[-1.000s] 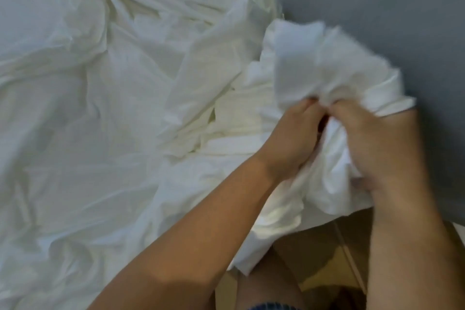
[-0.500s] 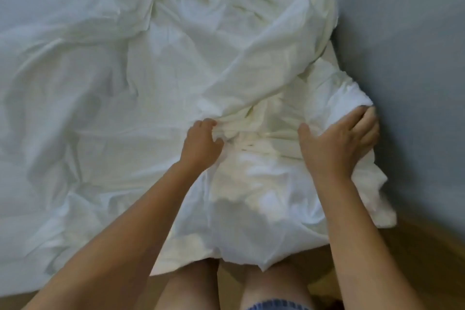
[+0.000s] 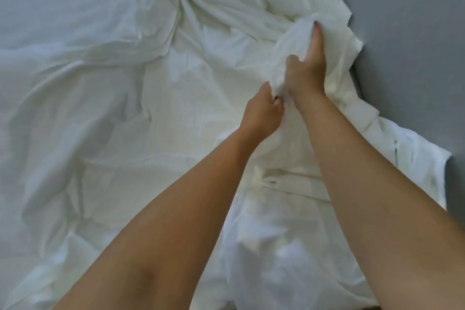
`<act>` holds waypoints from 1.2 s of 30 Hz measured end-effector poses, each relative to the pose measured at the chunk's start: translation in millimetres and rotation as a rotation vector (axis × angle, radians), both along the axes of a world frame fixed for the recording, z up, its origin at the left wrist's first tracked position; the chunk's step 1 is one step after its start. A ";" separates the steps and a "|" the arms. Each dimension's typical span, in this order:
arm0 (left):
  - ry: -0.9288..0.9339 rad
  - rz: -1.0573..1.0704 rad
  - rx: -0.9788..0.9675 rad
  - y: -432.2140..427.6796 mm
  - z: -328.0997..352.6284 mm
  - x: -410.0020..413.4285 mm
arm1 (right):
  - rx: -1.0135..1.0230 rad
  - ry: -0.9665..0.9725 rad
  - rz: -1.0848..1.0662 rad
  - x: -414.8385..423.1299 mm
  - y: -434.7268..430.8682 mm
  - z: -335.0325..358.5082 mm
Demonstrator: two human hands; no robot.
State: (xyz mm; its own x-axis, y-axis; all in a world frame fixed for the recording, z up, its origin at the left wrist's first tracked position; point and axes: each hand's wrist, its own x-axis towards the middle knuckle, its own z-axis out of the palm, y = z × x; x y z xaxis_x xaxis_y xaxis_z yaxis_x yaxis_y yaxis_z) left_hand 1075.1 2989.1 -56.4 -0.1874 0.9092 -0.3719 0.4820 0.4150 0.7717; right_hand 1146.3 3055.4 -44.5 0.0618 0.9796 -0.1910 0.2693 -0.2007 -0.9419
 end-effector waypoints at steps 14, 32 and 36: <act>0.830 -0.064 0.018 28.2 -16.3 -74.9 | -0.187 -0.308 0.029 20.9 20.6 -79.9; 0.100 0.626 0.340 147.2 -2.8 -98.9 | 0.416 -0.293 0.146 -84.7 133.9 2.1; 0.151 0.712 0.265 154.6 16.8 -161.2 | 0.375 -0.258 0.660 -163.7 163.0 42.2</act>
